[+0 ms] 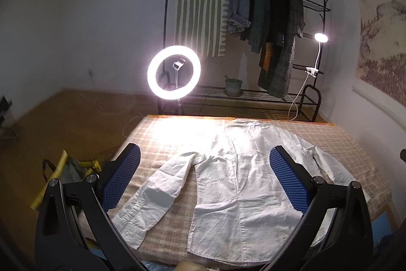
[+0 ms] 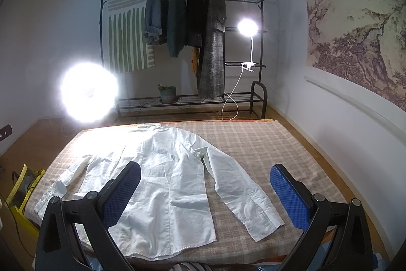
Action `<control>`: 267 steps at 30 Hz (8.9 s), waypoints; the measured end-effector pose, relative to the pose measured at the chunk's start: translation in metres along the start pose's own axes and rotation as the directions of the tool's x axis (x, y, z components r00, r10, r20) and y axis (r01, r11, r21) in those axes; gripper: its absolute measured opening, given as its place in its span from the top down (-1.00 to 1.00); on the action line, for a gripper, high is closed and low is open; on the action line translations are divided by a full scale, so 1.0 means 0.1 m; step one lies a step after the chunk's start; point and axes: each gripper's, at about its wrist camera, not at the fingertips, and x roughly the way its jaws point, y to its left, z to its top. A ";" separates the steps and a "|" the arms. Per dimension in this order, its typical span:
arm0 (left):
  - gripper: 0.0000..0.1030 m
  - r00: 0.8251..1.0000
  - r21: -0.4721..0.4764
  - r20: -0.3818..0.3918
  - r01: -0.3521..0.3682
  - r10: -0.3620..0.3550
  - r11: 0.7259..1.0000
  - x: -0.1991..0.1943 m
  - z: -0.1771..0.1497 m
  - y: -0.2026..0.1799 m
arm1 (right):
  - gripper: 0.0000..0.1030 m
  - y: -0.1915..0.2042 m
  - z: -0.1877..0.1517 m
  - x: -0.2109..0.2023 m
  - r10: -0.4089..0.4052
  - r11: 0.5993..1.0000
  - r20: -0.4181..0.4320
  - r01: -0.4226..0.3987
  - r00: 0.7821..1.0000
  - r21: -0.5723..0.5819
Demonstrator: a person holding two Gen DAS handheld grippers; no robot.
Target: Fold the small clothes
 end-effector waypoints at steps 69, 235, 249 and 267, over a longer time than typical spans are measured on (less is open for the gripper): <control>1.00 0.788 -0.271 -0.409 0.376 -0.460 0.886 2.04 -1.42 0.10 | -0.49 1.18 -0.43 1.14 0.259 0.959 -0.273 -0.281 0.926 -0.043; 0.51 0.671 -0.058 -0.585 0.526 -0.456 0.849 0.79 -1.94 -0.71 | 0.40 1.59 -0.50 3.65 0.645 0.764 -0.443 -0.509 0.623 0.397; 0.51 0.735 -0.240 -0.547 0.321 -0.401 0.916 1.17 -1.95 -0.14 | 0.38 1.22 -1.09 2.30 0.713 0.699 -0.456 -0.593 0.533 0.400; 0.65 0.787 0.131 -0.547 0.418 -0.286 0.899 1.29 -2.33 -0.69 | 0.54 1.59 -1.74 2.18 0.577 0.793 -0.581 -0.562 0.574 0.234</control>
